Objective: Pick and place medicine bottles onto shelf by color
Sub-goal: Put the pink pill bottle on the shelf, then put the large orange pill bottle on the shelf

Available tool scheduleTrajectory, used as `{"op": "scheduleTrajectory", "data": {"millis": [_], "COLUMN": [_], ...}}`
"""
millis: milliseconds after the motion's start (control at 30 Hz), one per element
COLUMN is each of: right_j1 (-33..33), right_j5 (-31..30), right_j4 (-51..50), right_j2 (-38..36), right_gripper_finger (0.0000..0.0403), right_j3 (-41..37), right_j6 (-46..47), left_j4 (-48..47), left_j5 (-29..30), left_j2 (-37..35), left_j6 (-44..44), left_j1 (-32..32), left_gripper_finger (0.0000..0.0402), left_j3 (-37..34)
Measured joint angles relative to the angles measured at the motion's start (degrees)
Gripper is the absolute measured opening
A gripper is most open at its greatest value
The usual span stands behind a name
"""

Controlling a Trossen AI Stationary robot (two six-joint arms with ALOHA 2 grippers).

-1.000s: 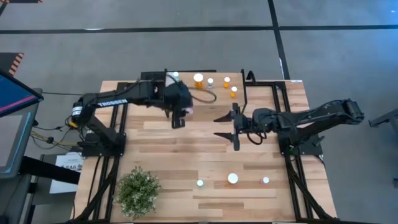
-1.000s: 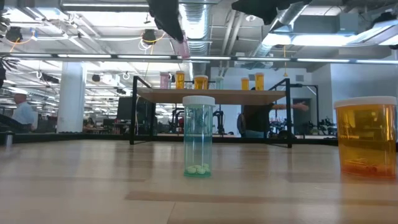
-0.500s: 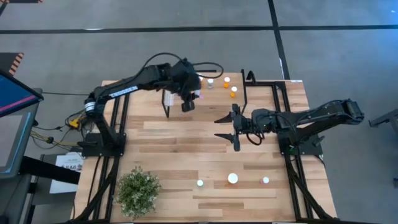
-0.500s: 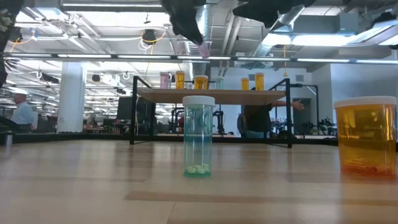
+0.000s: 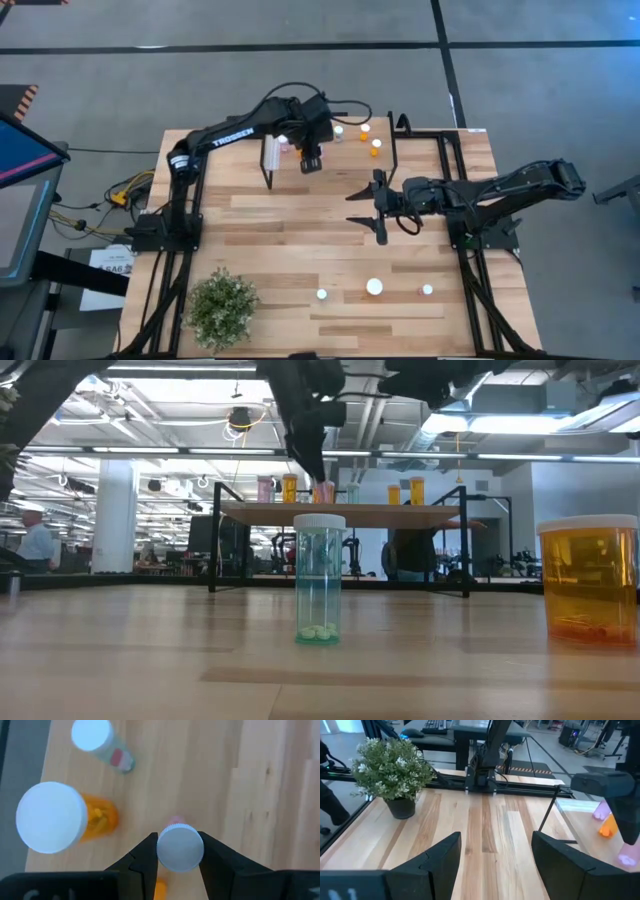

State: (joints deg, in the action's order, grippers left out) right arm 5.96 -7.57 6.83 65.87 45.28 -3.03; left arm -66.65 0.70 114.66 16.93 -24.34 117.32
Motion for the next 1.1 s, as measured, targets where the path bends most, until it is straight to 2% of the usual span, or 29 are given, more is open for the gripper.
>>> {"op": "scheduleTrajectory", "data": {"millis": [267, 767, 1100], "right_j1": [0.02, 0.00, 0.00], "right_j5": [0.00, 0.00, 0.00], "right_j4": [-0.60, -0.64, -0.86], "right_j2": [0.00, 0.00, 0.00], "right_gripper_finger": [0.0265, 0.0265, 0.0265], "right_j3": [0.00, 0.00, 0.00], "right_j6": [0.00, 0.02, 0.02], "left_j4": [-0.31, -0.17, 0.15], "left_j5": [-0.06, 0.07, 2.71], "left_j2": [0.69, 0.58, -4.47], "left_j6": [0.26, -0.15, -0.48], "left_j1": [-1.16, -1.14, -1.05], "left_gripper_finger": [0.0112, 0.0187, 0.0210], "left_j3": [-0.04, -0.09, -0.09]}}
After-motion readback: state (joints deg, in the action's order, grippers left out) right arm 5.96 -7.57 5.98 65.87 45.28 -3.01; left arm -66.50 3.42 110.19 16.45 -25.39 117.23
